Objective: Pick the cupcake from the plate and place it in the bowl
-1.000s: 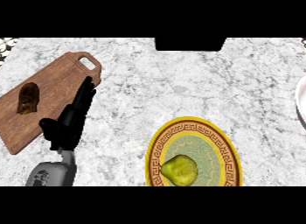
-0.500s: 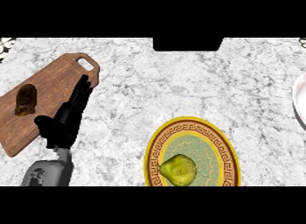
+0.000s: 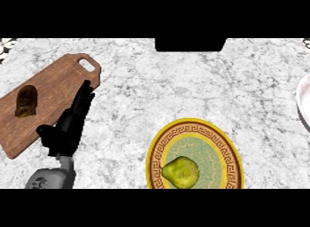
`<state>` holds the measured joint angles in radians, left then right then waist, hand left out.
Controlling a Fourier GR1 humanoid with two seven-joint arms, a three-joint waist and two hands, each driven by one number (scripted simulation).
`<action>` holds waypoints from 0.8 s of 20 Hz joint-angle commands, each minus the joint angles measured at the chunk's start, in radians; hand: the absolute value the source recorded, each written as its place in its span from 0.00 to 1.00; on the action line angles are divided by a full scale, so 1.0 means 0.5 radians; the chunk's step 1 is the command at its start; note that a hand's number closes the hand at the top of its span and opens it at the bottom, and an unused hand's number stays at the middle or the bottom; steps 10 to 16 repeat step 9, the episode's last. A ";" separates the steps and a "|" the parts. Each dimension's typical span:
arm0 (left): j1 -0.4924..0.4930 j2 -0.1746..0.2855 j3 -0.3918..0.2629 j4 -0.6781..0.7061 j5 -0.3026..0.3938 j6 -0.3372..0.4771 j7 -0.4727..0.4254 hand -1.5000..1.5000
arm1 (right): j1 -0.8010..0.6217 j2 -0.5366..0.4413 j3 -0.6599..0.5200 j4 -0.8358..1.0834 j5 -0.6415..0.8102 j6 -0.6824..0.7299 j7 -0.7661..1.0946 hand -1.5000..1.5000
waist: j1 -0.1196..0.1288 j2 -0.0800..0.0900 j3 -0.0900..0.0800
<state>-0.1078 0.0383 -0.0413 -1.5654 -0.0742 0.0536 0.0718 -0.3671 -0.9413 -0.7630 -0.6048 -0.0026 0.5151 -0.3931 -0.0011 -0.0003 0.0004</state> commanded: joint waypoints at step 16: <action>0.002 0.085 0.073 -0.137 0.094 -0.099 0.136 0.50 | 0.280 -0.129 0.021 0.290 -0.048 0.318 -0.492 0.00 | 0.022 0.005 0.004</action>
